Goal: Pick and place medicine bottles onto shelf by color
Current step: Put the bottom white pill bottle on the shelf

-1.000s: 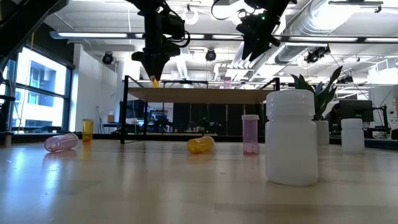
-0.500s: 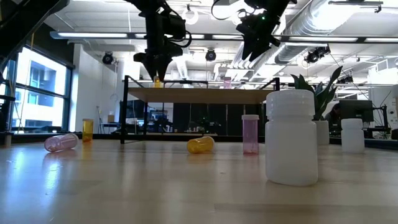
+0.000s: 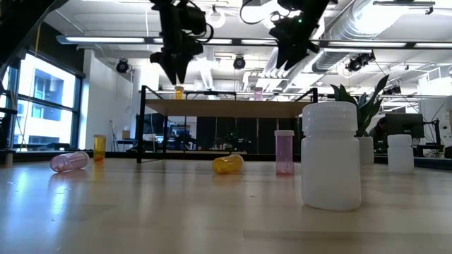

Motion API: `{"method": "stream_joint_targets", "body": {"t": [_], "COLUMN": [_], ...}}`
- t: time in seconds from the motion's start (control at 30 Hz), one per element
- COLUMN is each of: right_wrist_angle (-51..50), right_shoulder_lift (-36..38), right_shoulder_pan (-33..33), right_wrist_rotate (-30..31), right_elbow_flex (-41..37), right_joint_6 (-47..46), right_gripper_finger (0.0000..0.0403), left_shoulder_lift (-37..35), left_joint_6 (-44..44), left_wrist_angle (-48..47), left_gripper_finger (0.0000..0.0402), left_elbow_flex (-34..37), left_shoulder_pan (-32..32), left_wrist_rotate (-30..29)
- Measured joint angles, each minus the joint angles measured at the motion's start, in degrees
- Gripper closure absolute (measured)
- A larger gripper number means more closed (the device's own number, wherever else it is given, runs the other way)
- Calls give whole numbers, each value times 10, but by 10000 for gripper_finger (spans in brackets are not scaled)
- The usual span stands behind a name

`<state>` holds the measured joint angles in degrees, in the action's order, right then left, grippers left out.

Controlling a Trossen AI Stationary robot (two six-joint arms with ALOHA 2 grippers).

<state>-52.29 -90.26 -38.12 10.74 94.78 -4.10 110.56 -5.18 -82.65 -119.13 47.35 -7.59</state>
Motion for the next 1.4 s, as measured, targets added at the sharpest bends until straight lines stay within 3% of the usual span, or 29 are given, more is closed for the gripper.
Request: {"method": "stream_joint_targets", "body": {"t": [0.23,0.53,0.77,1.0,1.13,1.4], "right_wrist_angle": [-41,-50,-72,-102,-117,-135], "right_shoulder_lift": [0,0,0,0,0,0], "right_shoulder_pan": [13,43,97,162,206,300], "right_wrist_rotate": [-10,-119,-153,-155,-149,-117], "right_elbow_flex": [0,0,0,0,0,0], "right_joint_6": [-42,-116,-141,-180,-217,-304], "right_gripper_finger": [224,224,224,224,224,224], "left_shoulder_lift": [-52,-147,-248,-341,-375,-426], "left_joint_6": [25,49,31,-5,-16,-38], "left_wrist_angle": [-6,1,95,233,288,366], "left_gripper_finger": [232,232,232,232,232,232], "left_elbow_flex": [0,23,182,363,427,521], "left_shoulder_pan": [0,-18,-44,-67,-79,-111], "left_wrist_rotate": [4,55,74,179,229,231]}}
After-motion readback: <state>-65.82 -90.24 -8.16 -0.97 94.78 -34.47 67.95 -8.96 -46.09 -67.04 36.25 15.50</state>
